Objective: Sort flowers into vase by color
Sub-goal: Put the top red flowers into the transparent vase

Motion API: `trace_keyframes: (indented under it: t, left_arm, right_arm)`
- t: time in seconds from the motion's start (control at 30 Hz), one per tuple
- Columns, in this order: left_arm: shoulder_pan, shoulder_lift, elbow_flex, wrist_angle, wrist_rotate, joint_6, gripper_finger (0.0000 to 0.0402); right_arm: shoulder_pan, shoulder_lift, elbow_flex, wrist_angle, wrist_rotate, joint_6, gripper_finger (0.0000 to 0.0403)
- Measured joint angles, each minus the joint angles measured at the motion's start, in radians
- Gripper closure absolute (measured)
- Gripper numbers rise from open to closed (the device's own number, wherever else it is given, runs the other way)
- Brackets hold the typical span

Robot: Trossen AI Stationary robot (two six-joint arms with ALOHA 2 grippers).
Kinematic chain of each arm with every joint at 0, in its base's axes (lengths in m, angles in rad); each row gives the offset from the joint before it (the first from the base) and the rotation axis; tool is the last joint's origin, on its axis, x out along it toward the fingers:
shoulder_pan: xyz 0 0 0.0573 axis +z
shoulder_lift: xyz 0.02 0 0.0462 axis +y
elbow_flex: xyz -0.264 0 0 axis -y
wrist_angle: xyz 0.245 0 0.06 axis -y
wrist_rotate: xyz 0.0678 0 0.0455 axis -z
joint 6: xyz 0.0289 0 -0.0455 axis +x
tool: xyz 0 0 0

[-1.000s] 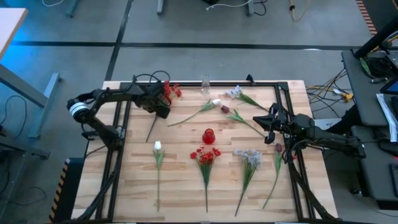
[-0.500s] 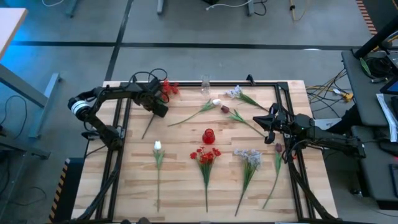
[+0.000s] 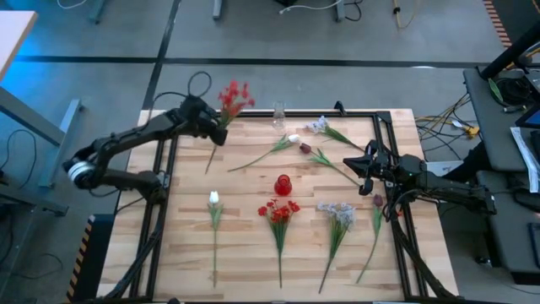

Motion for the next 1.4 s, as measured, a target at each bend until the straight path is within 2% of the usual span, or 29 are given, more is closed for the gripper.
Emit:
trace_keyframes:
  t: [0.17,0.3,0.5,0.63,0.77,1.0,1.1,1.23,1.4]
  left_arm:
    - [-0.075,-0.12,-0.021,0.161,0.021,-0.041,0.04]
    - [-0.155,-0.144,-0.064,0.281,0.017,-0.084,0.0401]
    - [-0.271,-0.089,-0.074,0.503,-0.015,-0.061,0.0401]
    - [-0.275,-0.002,-0.036,0.723,-0.044,-0.02,0.0401]
    - [-0.239,0.128,0.065,0.879,-0.053,0.036,0.0401]
    - [-0.191,0.415,0.353,0.901,0.021,0.176,0.0401]
    - [-0.164,0.518,0.471,0.923,0.065,0.186,0.0401]
    - [-0.117,0.615,0.601,0.935,0.115,0.189,0.0401]
    - [-0.056,0.682,0.659,0.929,0.177,0.184,0.0401]
  right_arm:
    - [0.0,0.0,0.0,0.0,0.0,0.0,0.039]
    - [0.0,0.0,0.0,0.0,0.0,0.0,0.039]
    - [0.0,0.0,0.0,0.0,0.008,-0.003,0.039]
    - [0.0,0.0,0.0,0.001,0.03,-0.004,0.039]
    - [0.0,0.0,0.0,0.001,0.033,-0.018,0.039]
    - [0.0,0.0,0.0,0.003,0.034,-0.018,0.039]
    - [0.0,0.0,0.0,0.003,0.034,-0.019,0.039]
    - [0.0,0.0,0.0,0.004,0.034,-0.018,0.039]
    - [0.0,0.0,0.0,0.004,0.034,-0.019,0.039]
